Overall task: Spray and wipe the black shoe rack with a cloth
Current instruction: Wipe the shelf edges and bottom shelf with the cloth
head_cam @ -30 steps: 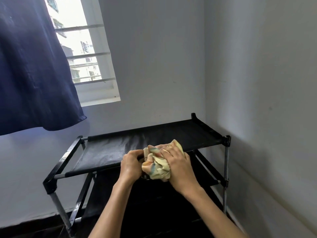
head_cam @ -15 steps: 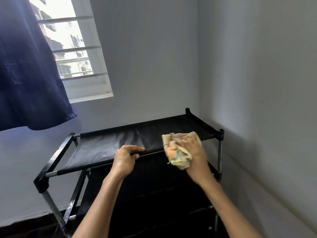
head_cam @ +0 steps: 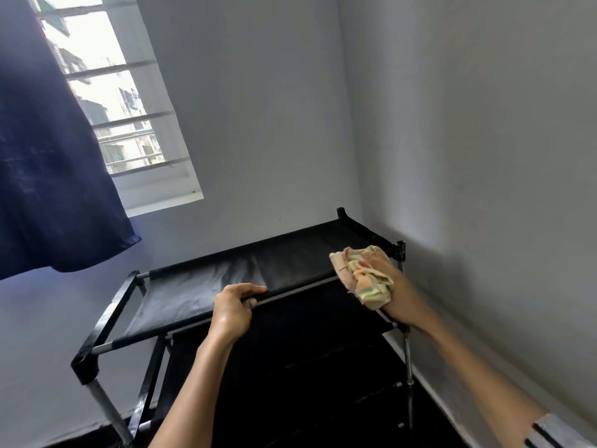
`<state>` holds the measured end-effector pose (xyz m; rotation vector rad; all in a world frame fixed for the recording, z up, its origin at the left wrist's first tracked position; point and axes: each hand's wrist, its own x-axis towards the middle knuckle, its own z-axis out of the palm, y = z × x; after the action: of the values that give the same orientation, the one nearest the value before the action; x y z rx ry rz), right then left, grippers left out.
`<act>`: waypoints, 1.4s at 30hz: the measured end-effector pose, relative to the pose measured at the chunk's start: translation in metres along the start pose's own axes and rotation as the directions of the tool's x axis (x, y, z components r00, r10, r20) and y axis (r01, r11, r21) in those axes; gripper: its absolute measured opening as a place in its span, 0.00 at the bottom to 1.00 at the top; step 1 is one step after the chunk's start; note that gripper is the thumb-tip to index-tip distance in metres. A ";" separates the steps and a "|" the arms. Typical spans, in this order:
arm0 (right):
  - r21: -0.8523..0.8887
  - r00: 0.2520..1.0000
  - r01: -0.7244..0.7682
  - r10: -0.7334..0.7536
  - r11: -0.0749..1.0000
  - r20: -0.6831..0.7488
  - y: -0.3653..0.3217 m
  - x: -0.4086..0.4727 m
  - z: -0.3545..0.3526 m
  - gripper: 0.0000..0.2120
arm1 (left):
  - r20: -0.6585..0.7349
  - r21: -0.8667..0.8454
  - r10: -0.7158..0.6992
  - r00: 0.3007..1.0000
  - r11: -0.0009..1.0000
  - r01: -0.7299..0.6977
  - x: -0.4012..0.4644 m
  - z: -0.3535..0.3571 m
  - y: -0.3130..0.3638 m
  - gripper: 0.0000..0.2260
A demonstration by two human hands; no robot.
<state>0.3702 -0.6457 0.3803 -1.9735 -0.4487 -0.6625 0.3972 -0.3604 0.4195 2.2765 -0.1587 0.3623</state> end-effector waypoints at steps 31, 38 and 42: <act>-0.040 0.998 0.058 -0.056 0.998 0.042 -0.033 -0.016 0.089 0.24 | -0.080 0.072 0.063 0.995 0.996 -0.057 -0.009 0.045 0.041 0.18; 0.056 0.996 0.020 -0.015 0.998 -0.083 -0.003 -0.006 0.012 0.08 | -0.038 0.001 0.065 0.997 0.998 -0.065 -0.002 0.048 0.037 0.10; 0.002 0.976 -0.132 0.130 0.991 -0.175 0.008 -0.003 -0.009 0.05 | -0.049 0.000 0.068 0.997 0.998 -0.068 0.001 0.051 0.034 0.11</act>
<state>0.3701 -0.6577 0.3760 -1.9160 -0.2070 -0.7468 0.4007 -0.4209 0.4115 2.2624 -0.2116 0.4521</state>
